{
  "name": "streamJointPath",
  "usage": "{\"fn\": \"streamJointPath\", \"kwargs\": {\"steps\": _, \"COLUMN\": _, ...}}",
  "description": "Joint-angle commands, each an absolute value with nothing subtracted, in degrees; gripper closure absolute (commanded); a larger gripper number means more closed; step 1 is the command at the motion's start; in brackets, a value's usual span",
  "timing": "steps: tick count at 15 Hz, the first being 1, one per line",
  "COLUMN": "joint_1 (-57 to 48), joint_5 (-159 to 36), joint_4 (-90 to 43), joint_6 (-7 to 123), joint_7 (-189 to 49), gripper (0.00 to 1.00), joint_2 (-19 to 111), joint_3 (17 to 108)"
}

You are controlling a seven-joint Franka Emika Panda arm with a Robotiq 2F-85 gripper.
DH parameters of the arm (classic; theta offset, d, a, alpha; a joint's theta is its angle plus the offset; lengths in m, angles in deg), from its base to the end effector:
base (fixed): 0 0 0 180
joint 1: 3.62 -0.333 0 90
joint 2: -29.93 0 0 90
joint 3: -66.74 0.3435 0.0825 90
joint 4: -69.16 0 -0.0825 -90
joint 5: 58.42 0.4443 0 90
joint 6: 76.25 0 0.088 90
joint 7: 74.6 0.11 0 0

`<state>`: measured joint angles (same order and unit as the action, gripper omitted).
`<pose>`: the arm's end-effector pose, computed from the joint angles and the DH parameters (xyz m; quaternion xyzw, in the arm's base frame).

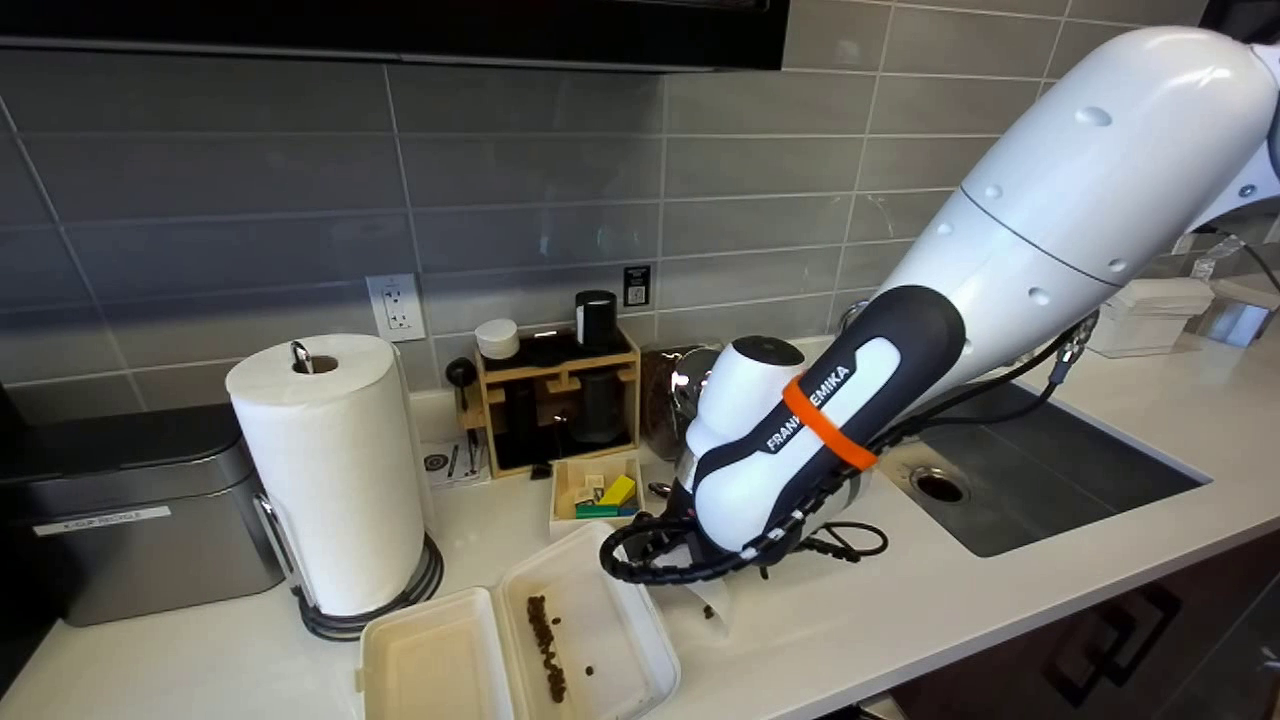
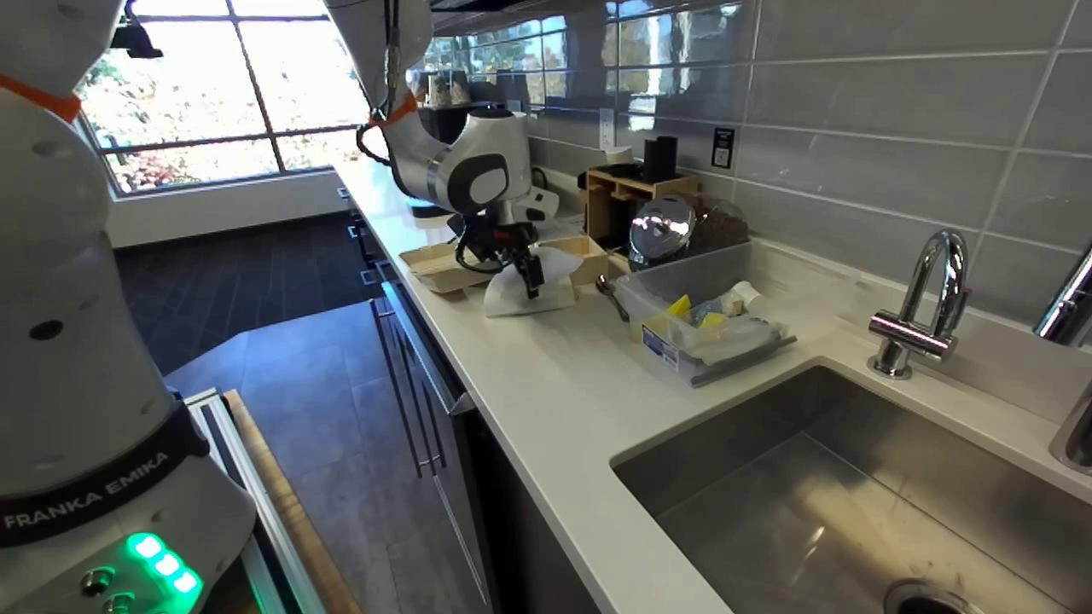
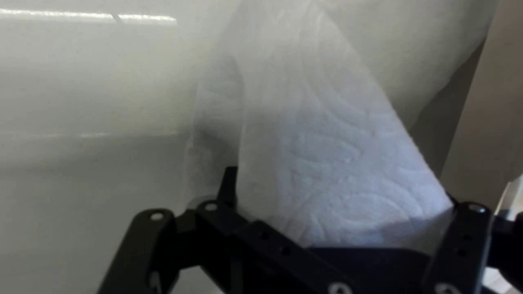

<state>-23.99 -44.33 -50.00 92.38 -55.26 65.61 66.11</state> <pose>0.6086 0.2016 0.1103 -0.9859 0.1116 -0.1008 0.0733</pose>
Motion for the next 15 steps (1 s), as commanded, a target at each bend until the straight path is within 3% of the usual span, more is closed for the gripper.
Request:
{"fn": "streamJointPath", "kwargs": {"steps": 1, "joint_1": -32.02, "joint_5": -49.27, "joint_4": -47.53, "joint_6": 93.17, "joint_7": -46.00, "gripper": 0.00, "joint_2": 68.88, "joint_3": 57.35}}
{"fn": "streamJointPath", "kwargs": {"steps": 6, "joint_1": -39.40, "joint_5": -51.62, "joint_4": -44.89, "joint_6": 90.43, "joint_7": -38.15, "gripper": 0.00, "joint_2": 71.72, "joint_3": 50.17}}
{"fn": "streamJointPath", "kwargs": {"steps": 15, "joint_1": -44.33, "joint_5": -54.25, "joint_4": -40.26, "joint_6": 85.90, "joint_7": -30.50, "gripper": 0.00, "joint_2": 74.93, "joint_3": 46.84}}
